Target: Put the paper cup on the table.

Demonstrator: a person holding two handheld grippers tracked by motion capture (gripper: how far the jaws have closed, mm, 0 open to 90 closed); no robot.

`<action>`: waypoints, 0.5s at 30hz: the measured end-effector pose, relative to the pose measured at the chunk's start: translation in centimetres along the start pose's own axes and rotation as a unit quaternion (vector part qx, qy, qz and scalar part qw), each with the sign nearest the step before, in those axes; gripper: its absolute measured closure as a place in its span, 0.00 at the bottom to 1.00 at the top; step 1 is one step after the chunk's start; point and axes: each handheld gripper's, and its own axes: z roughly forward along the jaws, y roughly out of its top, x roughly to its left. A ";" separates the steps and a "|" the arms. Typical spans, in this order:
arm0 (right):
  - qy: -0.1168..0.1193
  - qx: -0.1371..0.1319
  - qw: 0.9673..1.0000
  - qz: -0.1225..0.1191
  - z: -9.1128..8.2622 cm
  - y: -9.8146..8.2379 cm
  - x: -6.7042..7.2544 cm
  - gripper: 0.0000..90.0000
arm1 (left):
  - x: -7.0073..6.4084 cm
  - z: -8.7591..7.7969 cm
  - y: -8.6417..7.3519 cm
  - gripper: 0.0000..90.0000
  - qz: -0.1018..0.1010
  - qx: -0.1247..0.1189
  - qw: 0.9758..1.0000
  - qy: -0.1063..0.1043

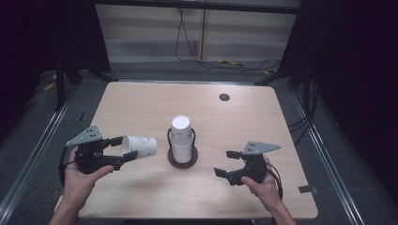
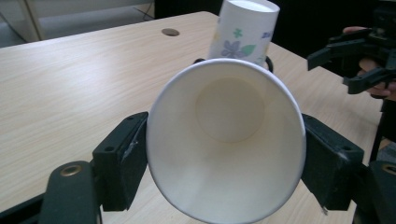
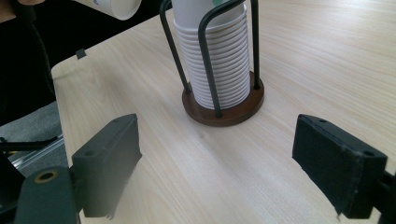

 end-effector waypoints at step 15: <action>0.004 0.006 1.000 -0.002 0.2 0.0 -0.1 0.17 | 1.4 0.7 2.0 0.27 0.023 0.078 0.995 0.063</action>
